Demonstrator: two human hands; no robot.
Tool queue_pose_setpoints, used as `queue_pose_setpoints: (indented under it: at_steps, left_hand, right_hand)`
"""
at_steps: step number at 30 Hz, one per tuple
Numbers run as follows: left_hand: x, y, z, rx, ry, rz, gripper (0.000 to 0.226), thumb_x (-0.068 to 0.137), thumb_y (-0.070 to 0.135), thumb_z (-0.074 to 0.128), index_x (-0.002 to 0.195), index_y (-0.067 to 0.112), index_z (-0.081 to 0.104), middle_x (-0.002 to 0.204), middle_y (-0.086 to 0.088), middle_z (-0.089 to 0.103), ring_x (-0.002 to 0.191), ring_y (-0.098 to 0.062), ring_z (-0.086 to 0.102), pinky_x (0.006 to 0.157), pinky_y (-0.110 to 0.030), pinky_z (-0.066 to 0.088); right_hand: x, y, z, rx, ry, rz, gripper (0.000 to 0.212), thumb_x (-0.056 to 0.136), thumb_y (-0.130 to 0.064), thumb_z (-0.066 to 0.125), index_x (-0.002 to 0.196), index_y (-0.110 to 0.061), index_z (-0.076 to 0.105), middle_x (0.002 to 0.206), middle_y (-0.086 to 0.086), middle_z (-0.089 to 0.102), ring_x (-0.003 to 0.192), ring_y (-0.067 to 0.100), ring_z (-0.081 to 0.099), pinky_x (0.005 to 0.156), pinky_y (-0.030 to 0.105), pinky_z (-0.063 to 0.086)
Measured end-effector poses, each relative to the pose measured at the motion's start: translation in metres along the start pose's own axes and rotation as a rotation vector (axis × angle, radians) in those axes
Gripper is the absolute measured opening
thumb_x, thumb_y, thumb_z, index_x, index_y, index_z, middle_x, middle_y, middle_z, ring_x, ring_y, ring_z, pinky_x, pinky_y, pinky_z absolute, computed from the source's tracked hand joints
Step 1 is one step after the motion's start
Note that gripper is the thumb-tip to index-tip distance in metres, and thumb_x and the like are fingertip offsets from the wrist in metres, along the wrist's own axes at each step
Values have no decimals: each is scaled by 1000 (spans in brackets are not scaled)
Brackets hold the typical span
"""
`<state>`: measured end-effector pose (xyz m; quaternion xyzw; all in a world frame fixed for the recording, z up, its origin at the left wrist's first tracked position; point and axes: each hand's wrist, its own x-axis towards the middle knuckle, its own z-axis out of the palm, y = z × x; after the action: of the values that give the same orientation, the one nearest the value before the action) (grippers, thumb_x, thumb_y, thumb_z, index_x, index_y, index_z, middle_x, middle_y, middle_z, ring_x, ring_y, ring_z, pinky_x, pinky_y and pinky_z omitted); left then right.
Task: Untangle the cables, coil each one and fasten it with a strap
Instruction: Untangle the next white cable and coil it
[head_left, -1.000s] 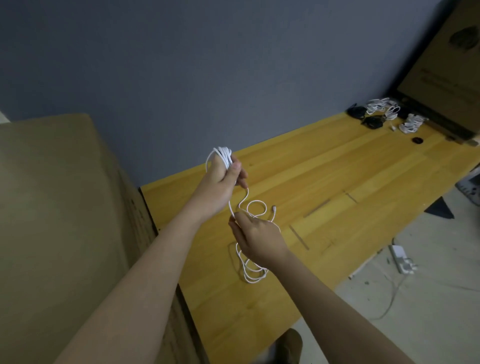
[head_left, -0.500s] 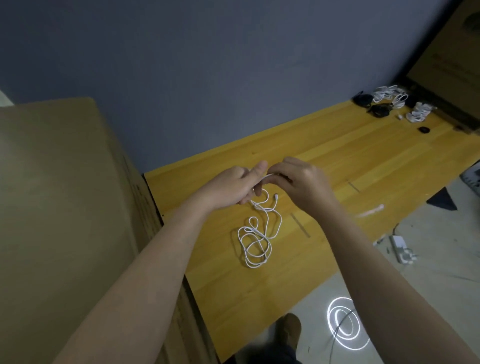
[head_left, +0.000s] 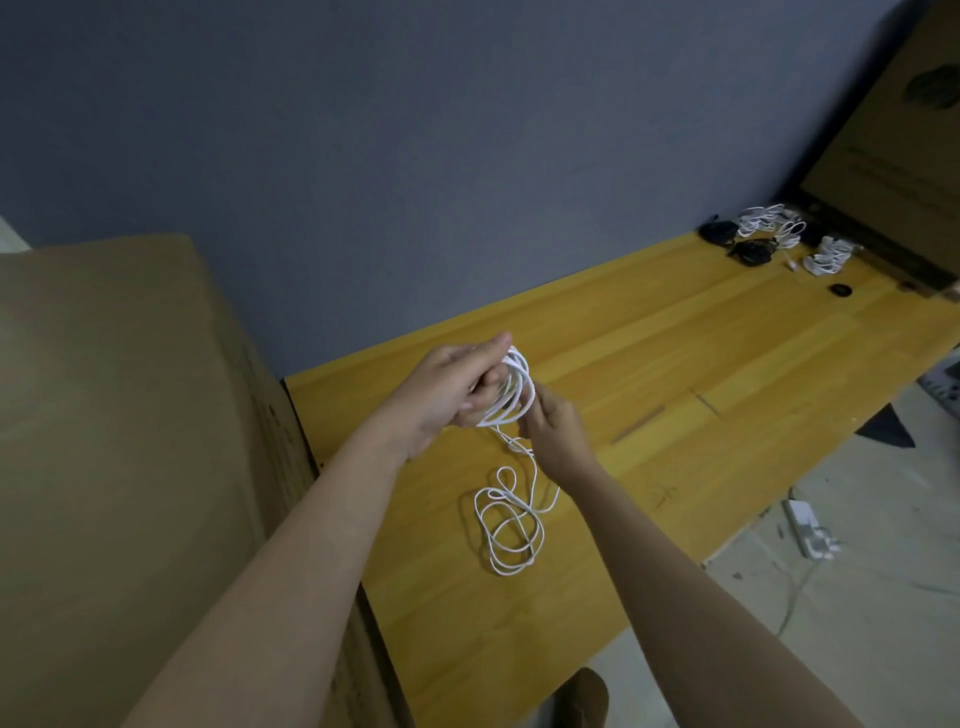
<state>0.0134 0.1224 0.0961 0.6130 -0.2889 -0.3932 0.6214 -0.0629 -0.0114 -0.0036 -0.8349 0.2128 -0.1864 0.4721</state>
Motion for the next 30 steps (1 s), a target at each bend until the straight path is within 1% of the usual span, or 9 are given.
queue_pose_setpoints:
  at_steps: [4, 8, 10, 12, 15, 18, 22, 26, 30]
  left_hand:
    - [-2, 2, 0, -86, 81, 40, 44, 102, 37, 31, 65, 15, 37, 39, 7, 27, 34, -5, 19, 37, -16, 17]
    - [-3, 1, -4, -43, 194, 123, 46, 104, 40, 26, 70, 13, 43, 47, 6, 36, 38, -6, 26, 42, -17, 22]
    - [-4, -1, -2, 11, 210, 110, 41, 105, 37, 23, 80, 13, 46, 57, 4, 45, 43, -6, 34, 46, -18, 27]
    - [-4, -3, 0, 66, 250, 92, 30, 106, 29, 26, 90, 14, 46, 67, 2, 50, 48, -6, 42, 52, -17, 35]
    - [-1, -11, 0, 260, 291, 110, 22, 105, 21, 29, 89, 18, 43, 77, 1, 52, 60, -8, 49, 67, -19, 44]
    - [2, -21, -1, 403, 287, 126, 24, 105, 22, 29, 84, 22, 42, 80, 2, 56, 69, -13, 57, 81, -32, 46]
    - [-2, -21, 2, 426, 127, 11, 28, 105, 31, 26, 91, 17, 47, 80, 0, 60, 67, -12, 59, 83, -42, 47]
    - [-10, -8, 6, 371, -82, -68, 83, 83, 68, 0, 79, 9, 57, 60, -3, 58, 55, -14, 53, 65, -27, 43]
    - [-13, -2, 8, 174, -162, -94, 78, 80, 69, 0, 70, 10, 49, 45, 2, 45, 37, -9, 34, 43, -22, 28]
  right_hand:
    - [-18, 1, 20, 117, -51, 89, 37, 103, -22, 37, 70, -20, 54, 55, 2, 42, 49, 10, 38, 54, 28, 32]
    - [-40, 15, 30, -161, -214, 72, 29, 102, -36, 37, 90, -21, 59, 64, -2, 51, 62, 18, 49, 62, 32, 36]
    - [-48, 17, 31, -405, -251, -45, 31, 102, -36, 35, 103, -15, 58, 82, 6, 63, 79, 29, 58, 66, 37, 41]
    - [-55, 13, 31, -561, -182, -265, 31, 102, -30, 36, 107, -9, 58, 87, 13, 66, 78, 38, 60, 61, 40, 44]
    - [-62, 5, 24, -633, -119, -526, 27, 94, -23, 37, 105, -7, 56, 75, 9, 65, 62, 34, 61, 49, 32, 47]
    - [-65, -9, 9, -669, -54, -759, 22, 100, -20, 36, 111, -9, 50, 78, 5, 64, 68, 27, 59, 57, 31, 49]
    - [-62, -43, -27, -677, 168, -994, 20, 99, -24, 54, 93, -11, 67, 70, 2, 56, 66, 21, 48, 58, 32, 41]
    - [-30, -63, -51, -443, 254, -867, 28, 97, -33, 56, 84, -15, 74, 68, 3, 57, 63, 23, 49, 61, 33, 40]
    - [-16, -66, -48, -3, 33, -425, 6, 89, -24, 59, 88, -23, 64, 83, -14, 61, 84, 12, 56, 75, 27, 45]
